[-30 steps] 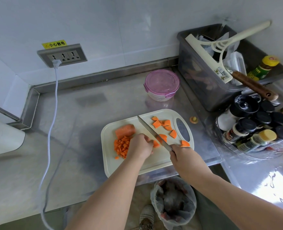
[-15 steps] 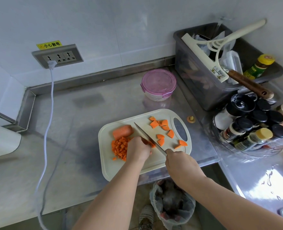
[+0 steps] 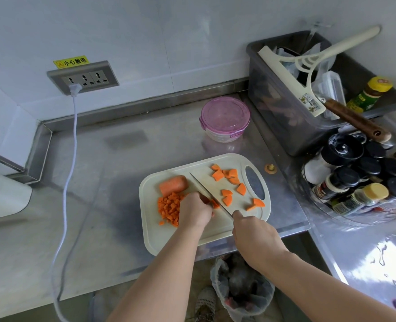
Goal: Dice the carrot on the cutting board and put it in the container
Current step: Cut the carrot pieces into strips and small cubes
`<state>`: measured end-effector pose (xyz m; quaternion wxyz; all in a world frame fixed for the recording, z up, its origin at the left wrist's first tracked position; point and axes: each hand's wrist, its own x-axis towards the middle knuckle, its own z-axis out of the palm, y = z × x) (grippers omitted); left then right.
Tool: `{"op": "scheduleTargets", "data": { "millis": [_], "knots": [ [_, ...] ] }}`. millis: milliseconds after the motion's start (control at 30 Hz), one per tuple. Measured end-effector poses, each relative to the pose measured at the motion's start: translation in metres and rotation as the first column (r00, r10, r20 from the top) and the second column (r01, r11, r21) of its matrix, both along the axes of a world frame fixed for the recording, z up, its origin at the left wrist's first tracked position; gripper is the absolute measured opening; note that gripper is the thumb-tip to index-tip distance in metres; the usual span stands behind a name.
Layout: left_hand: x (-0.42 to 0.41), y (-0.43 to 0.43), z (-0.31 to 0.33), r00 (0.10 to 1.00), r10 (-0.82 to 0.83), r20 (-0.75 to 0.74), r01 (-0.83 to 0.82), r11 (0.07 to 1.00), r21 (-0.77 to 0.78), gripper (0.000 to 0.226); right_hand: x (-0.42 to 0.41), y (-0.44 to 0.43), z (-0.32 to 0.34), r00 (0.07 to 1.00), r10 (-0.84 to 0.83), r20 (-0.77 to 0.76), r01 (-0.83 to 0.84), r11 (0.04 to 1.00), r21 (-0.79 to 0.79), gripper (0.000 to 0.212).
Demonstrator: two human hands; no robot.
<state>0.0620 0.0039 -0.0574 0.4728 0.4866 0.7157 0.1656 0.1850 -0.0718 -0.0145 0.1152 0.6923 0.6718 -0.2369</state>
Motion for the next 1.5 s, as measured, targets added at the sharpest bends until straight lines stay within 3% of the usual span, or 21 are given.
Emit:
{"op": "scheduleTargets", "data": {
  "millis": [400, 567, 733, 1033, 1167, 1267, 1500],
  "knots": [
    [-0.002, 0.0, 0.0, 0.994, -0.06, -0.094, 0.061, 0.998, 0.017, 0.005, 0.001, 0.012, -0.014, 0.998, -0.043, -0.043, 0.041, 0.998, -0.039, 0.03],
    [-0.004, -0.002, 0.001, 0.998, -0.039, -0.04, 0.039, 0.999, 0.02, 0.011, 0.003, 0.016, -0.013, 0.986, -0.112, -0.121, 0.108, 0.993, -0.04, 0.027],
    [-0.003, -0.003, 0.005, 0.996, 0.047, 0.073, -0.045, 0.999, -0.031, 0.019, 0.005, 0.008, -0.006, 0.996, -0.032, -0.082, 0.033, 0.999, 0.02, 0.026],
    [-0.004, -0.003, 0.004, 0.996, 0.063, 0.064, -0.06, 0.997, -0.052, 0.017, 0.0, 0.001, 0.003, 0.999, 0.046, -0.003, -0.046, 0.999, -0.011, 0.034],
    [-0.004, -0.003, 0.002, 0.997, 0.057, 0.056, -0.054, 0.998, -0.044, 0.01, 0.0, 0.001, 0.005, 0.999, 0.032, -0.035, -0.034, 0.999, -0.039, 0.04],
    [-0.003, -0.003, 0.001, 0.997, 0.059, 0.057, -0.057, 0.998, -0.039, 0.009, -0.002, 0.002, 0.008, 0.998, 0.004, -0.061, -0.006, 0.999, -0.044, 0.024],
    [-0.002, -0.003, -0.002, 0.999, 0.045, 0.031, -0.044, 0.999, -0.024, 0.008, -0.006, 0.002, 0.012, 0.996, -0.041, -0.079, 0.039, 0.999, -0.038, 0.024]
  ]
}}
